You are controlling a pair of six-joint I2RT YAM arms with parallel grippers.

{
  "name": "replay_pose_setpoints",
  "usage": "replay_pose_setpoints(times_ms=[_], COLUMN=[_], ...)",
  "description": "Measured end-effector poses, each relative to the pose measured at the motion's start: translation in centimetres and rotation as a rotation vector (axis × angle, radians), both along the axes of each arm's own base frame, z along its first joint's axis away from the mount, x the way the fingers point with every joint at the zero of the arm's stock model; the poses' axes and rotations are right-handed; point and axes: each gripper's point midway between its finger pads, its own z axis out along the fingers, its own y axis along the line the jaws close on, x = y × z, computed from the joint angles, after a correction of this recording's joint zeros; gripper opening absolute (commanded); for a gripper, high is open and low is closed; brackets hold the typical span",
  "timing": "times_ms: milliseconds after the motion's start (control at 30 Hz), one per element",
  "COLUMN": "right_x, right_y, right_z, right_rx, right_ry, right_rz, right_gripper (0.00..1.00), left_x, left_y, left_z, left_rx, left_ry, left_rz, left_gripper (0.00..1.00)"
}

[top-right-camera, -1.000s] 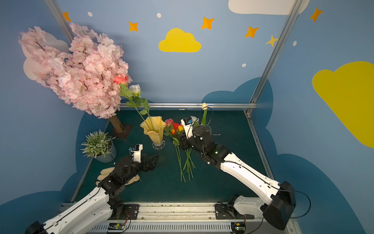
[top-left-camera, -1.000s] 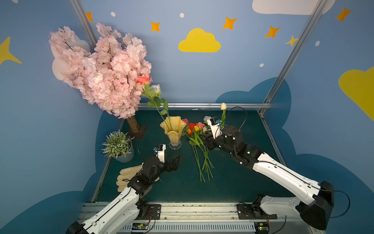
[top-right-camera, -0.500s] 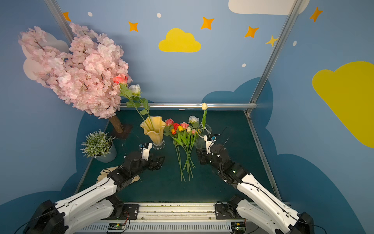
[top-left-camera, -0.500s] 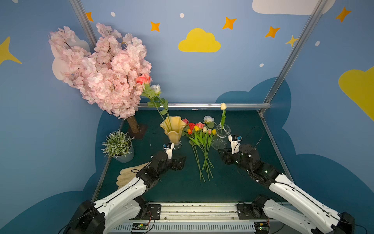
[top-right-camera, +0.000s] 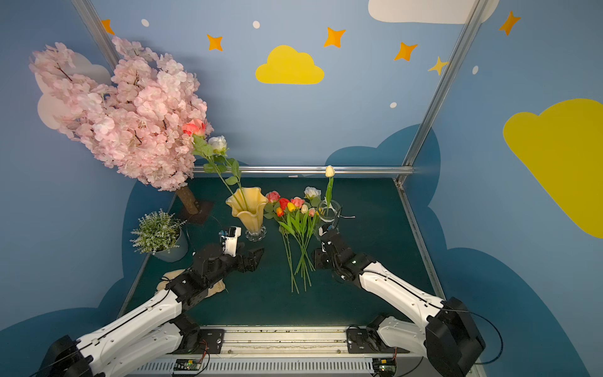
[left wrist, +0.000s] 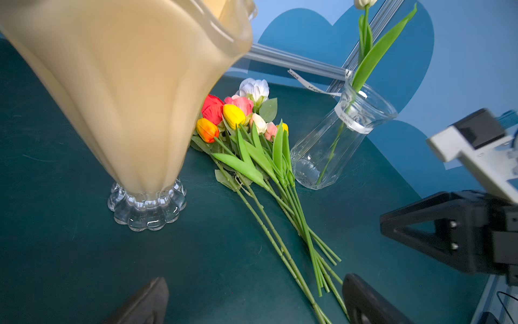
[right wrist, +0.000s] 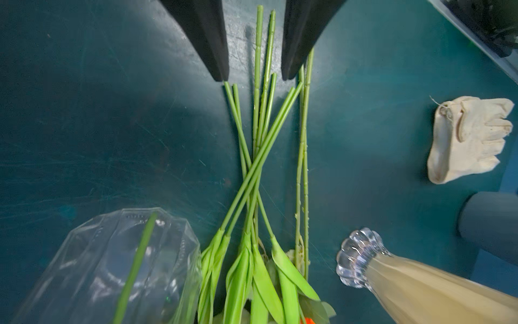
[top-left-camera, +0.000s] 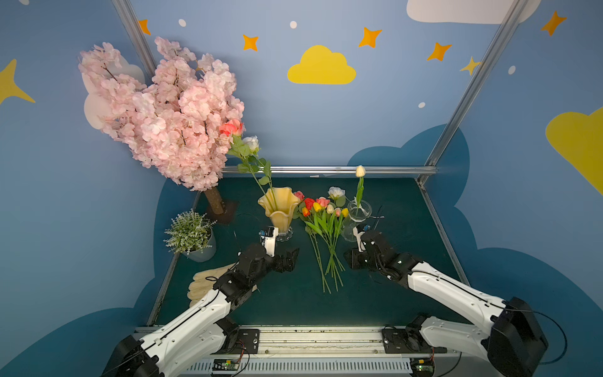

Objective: Arrange the flowers in different vases according to their variety
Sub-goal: Adjust many flowers at the center of the board.

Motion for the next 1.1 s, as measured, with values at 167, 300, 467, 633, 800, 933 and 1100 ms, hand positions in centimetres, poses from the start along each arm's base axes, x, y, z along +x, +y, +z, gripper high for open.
replay_pose_setpoints(times_ms=[167, 300, 467, 633, 800, 933, 1100], right_x=[0.8, 1.8, 2.1, 2.3, 2.6, 3.0, 3.7], right_y=[0.4, 0.5, -0.2, -0.8, -1.4, -1.7, -1.5], right_z=[-0.1, -0.2, -1.2, -2.6, -3.8, -4.7, -5.7], right_rx=[-0.028, -0.084, -0.154, -0.235, -0.303, -0.377, -0.444], right_ry=[0.008, 0.006, 0.014, 0.037, 0.055, 0.077, 0.090], right_rz=[-0.003, -0.006, -0.015, -0.015, -0.017, -0.014, -0.002], right_gripper=[0.37, 0.36, 0.35, 0.33, 0.32, 0.30, 0.30], left_x=[-0.2, -0.2, -0.2, -0.2, -0.4, -0.4, -0.5], left_y=[0.6, 0.9, 1.2, 1.4, 1.6, 1.9, 2.0], left_z=[0.0, 0.6, 1.0, 1.1, 0.8, 0.9, 1.0], left_rx=[0.005, 0.001, 0.005, 0.007, 0.013, 0.015, 0.011], left_ry=[-0.016, -0.036, -0.053, -0.063, -0.060, -0.068, -0.075], left_rz=[0.017, 0.028, 0.041, 0.046, 0.052, 0.065, 0.069], left_gripper=[1.00, 1.00, 1.00, 1.00, 1.00, 1.00, 1.00])
